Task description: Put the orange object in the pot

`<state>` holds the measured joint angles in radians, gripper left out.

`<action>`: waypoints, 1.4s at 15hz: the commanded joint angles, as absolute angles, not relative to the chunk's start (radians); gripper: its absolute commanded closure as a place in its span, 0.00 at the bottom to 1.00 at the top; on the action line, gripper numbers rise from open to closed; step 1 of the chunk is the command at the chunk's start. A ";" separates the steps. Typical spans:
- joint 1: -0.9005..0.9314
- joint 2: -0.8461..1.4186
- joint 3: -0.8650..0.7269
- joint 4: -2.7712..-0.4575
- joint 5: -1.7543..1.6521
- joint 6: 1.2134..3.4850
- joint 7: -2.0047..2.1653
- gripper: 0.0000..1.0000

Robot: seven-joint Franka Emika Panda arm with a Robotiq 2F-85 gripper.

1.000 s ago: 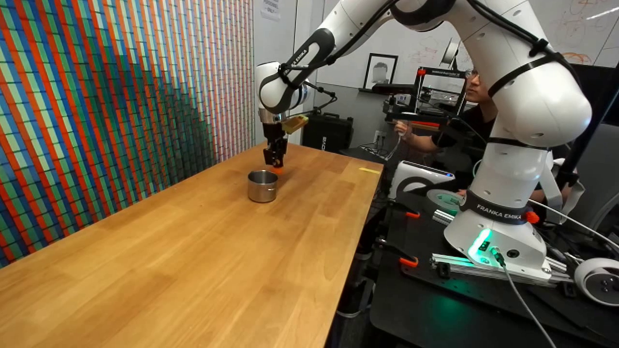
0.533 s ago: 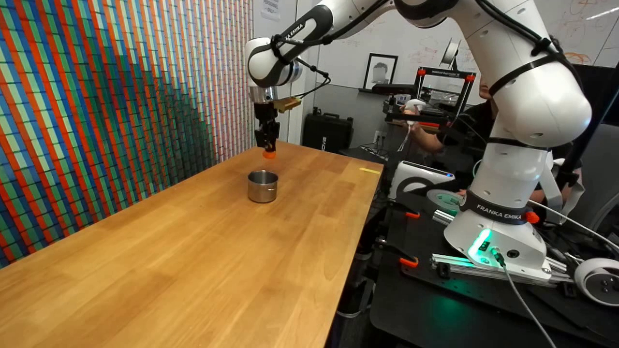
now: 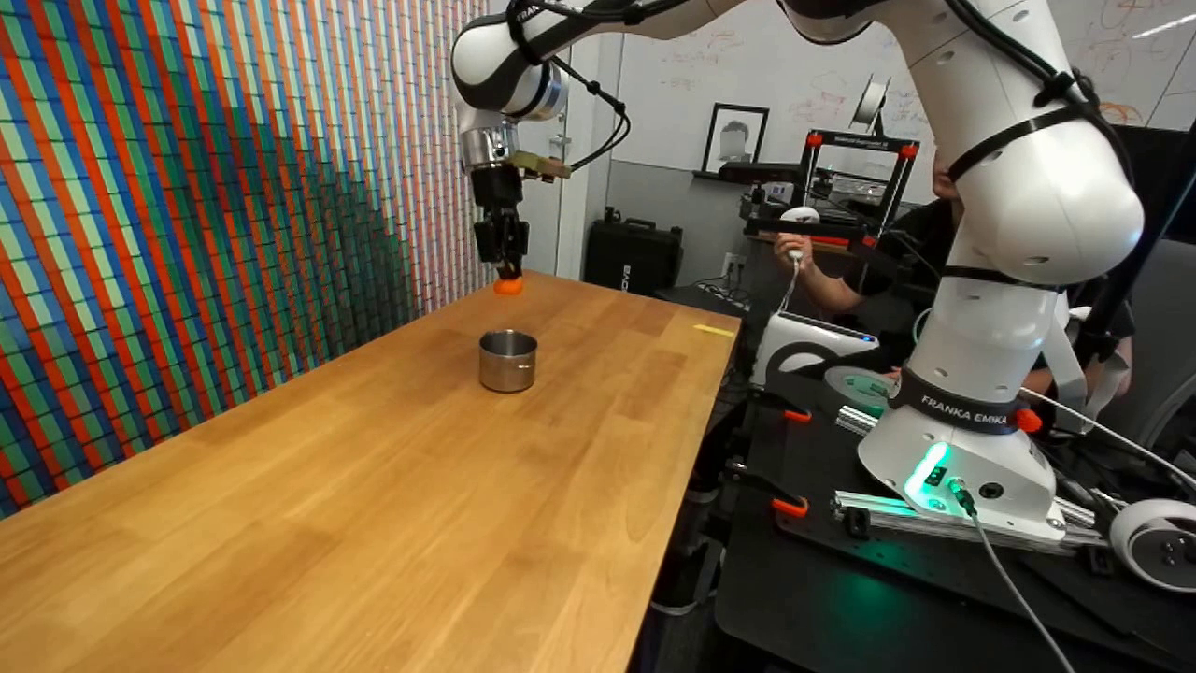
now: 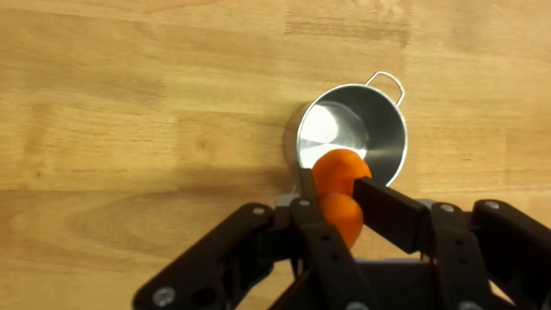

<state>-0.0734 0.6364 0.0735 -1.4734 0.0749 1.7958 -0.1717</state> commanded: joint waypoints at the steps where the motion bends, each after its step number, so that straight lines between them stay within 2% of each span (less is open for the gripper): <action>1: -0.071 0.630 0.090 -1.472 0.138 1.707 -0.189 0.89; 4: -0.061 0.647 0.095 -1.479 0.152 1.673 -0.192 0.89; 11: -0.030 0.695 0.098 -1.489 0.154 1.756 -0.192 0.89; 12: -0.026 0.698 0.096 -1.490 0.151 1.772 -0.189 0.47; 13: -0.023 0.701 0.095 -1.494 0.147 1.795 -0.188 0.46; 17: -0.012 0.704 0.089 -1.513 0.131 1.903 -0.181 0.16; 19: -0.025 0.698 0.080 -1.416 0.108 1.830 -0.197 0.02; 21: -0.030 0.687 0.066 -1.349 0.084 1.797 -0.204 0.00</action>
<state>-0.0221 0.7024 0.0847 -1.4509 0.1138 1.8642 -0.1801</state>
